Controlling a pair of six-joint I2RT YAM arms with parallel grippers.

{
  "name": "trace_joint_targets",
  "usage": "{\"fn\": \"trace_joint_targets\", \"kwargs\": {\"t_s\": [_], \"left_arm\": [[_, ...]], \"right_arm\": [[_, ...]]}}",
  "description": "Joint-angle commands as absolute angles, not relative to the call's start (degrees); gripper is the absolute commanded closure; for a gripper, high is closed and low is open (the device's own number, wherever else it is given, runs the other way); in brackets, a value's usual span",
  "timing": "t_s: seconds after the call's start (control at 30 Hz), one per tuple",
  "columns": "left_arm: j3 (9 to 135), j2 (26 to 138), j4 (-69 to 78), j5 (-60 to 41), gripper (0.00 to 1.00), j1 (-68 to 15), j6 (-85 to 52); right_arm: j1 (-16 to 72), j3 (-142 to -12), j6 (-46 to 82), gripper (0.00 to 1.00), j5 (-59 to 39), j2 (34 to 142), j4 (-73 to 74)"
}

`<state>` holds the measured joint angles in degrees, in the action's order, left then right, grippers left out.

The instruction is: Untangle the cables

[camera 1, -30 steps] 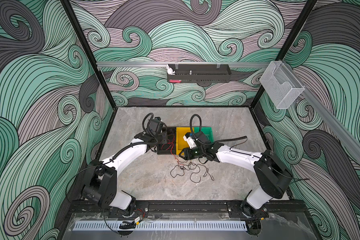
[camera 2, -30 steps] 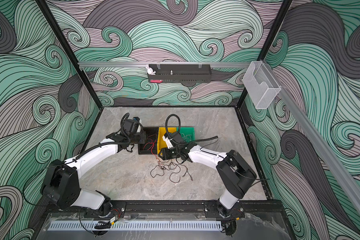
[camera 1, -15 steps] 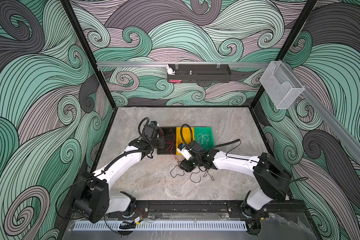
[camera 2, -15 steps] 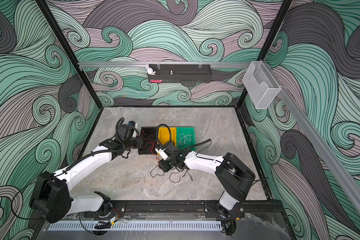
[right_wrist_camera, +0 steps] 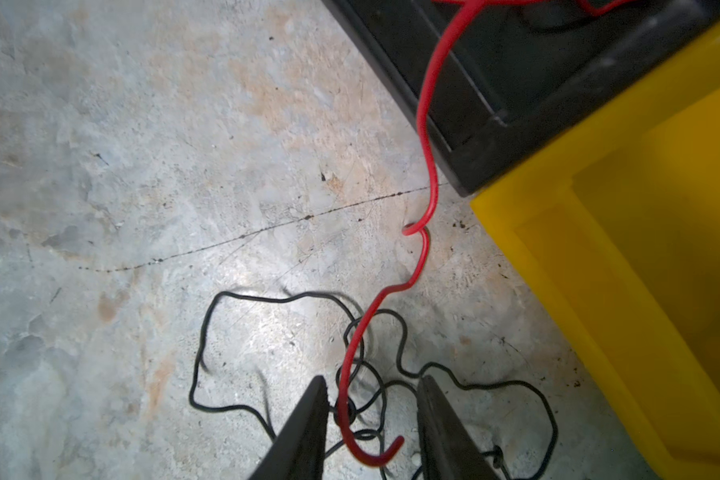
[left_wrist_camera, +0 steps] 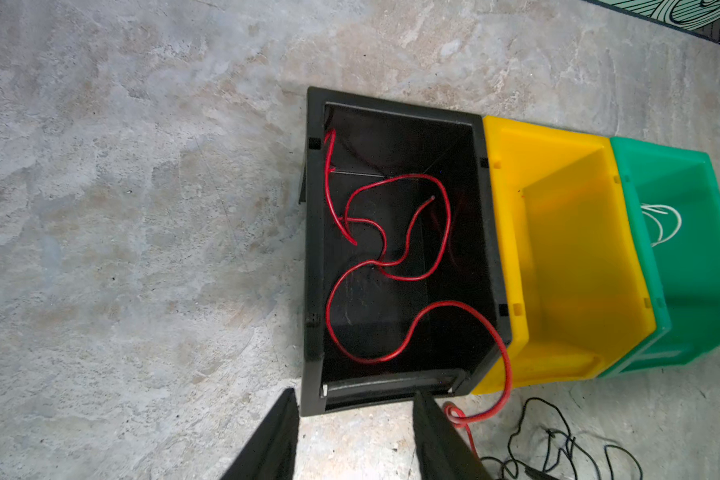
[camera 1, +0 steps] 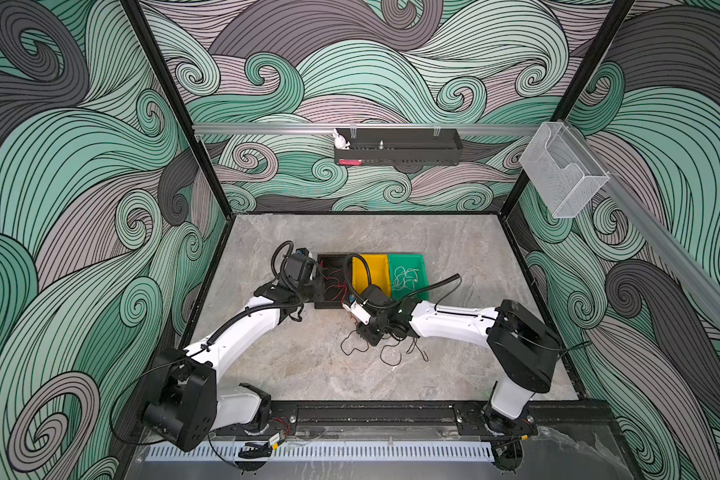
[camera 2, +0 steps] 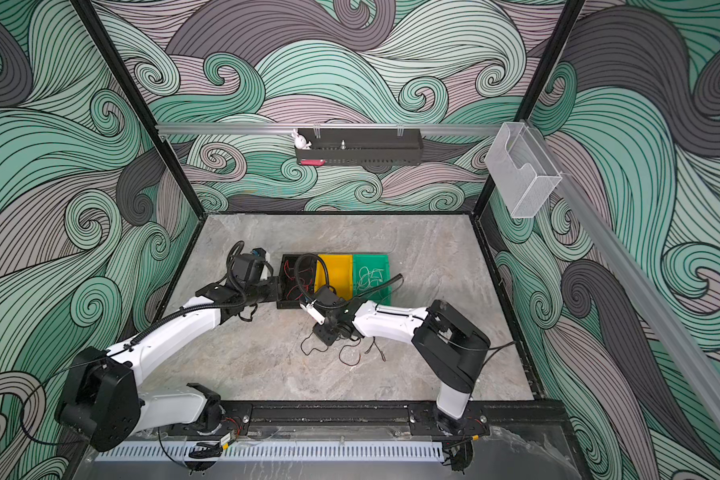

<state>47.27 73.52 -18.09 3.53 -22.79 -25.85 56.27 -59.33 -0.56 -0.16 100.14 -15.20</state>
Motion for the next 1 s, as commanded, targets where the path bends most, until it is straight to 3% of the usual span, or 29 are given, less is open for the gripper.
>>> {"fn": "trace_joint_targets", "kwargs": {"t_s": [0.0,0.23,0.5,0.63,0.97], "left_arm": [[46.87,72.2,-17.5,2.83,0.52,-22.17,-26.77],[46.36,71.46,-17.52,2.81,0.52,-21.74,-26.84],[45.78,70.4,-17.76,2.64,0.53,-21.48,-26.83],[45.39,70.0,-17.67,2.46,0.53,-21.28,-26.97],[44.15,68.32,-17.33,2.55,0.53,-20.7,-27.64]], "right_arm": [[56.93,-60.56,-1.76,0.69,2.35,100.32,-16.63],[57.26,-61.16,-1.67,0.85,3.82,99.17,-17.91],[57.31,-63.01,-1.93,0.82,3.85,98.43,-20.25],[57.39,-62.78,-1.93,0.96,3.59,97.93,-20.17],[57.2,-66.38,-0.89,0.98,5.55,95.41,-22.96]]}}
